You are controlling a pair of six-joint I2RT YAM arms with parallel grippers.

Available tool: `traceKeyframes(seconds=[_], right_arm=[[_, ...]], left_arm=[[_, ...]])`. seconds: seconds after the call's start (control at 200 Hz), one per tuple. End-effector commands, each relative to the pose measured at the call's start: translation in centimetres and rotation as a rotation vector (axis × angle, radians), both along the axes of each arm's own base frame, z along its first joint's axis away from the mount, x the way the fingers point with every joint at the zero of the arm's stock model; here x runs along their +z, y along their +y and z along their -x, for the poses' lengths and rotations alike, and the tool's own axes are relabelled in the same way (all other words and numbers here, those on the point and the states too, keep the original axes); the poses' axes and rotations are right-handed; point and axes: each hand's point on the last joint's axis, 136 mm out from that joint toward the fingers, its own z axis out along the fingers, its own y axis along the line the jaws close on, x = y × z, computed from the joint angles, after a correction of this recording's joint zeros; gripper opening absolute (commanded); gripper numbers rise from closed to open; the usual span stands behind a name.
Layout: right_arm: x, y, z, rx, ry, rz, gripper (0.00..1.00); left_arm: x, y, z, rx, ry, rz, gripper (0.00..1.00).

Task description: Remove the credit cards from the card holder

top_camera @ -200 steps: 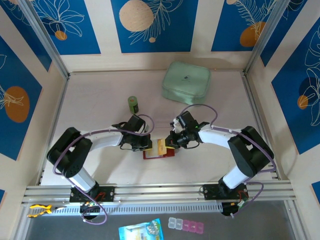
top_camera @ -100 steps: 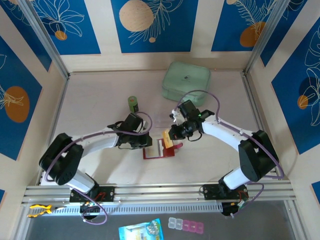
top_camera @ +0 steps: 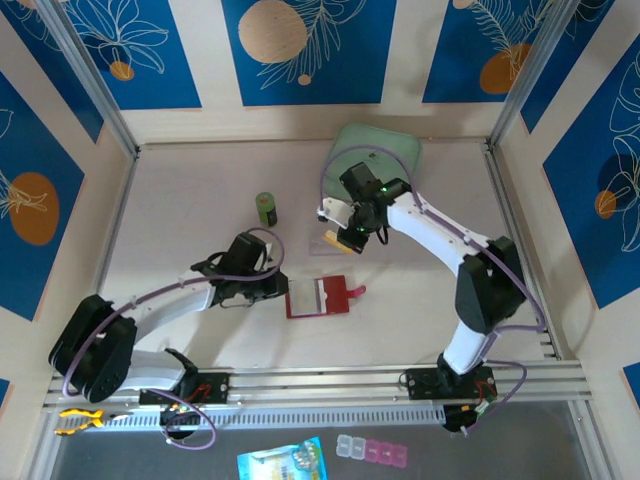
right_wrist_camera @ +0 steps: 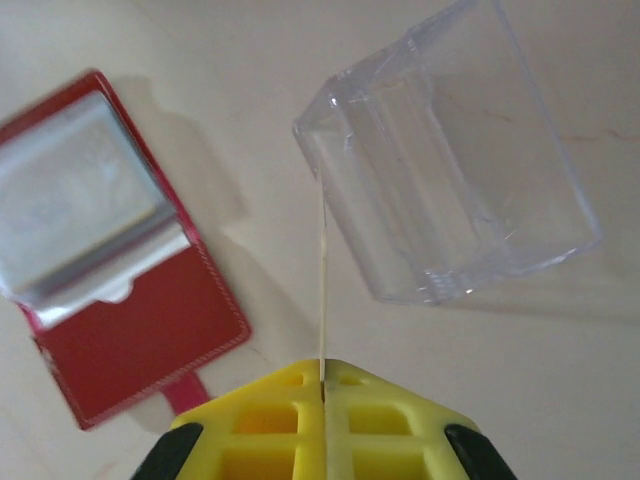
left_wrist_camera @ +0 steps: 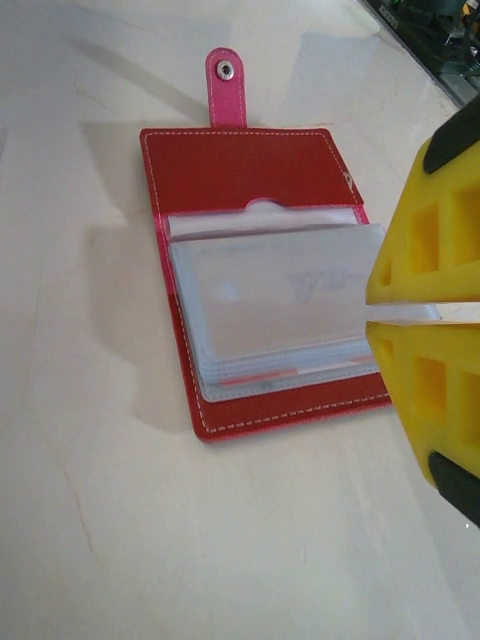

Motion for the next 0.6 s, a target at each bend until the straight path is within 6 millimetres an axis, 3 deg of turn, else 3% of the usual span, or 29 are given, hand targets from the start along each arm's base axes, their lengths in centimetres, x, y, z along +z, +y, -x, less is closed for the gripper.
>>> traceKeyframes(seconds=[0.0, 0.255, 0.595], right_arm=[[-0.2, -0.6, -0.5, 0.181, -0.003, 0.109, 0.00], [-0.6, 1.6, -3.2, 0.292, 0.020, 0.134, 0.00], [-2.3, 2.5, -3.4, 0.345, 0.134, 0.136, 0.00]], left_arm=[[0.1, 0.7, -0.1, 0.022, -0.012, -0.008, 0.13], [0.0, 2.5, 0.1, 0.070, -0.014, -0.010, 0.12], [0.2, 4.4, -0.2, 0.120, -0.011, 0.018, 0.11]])
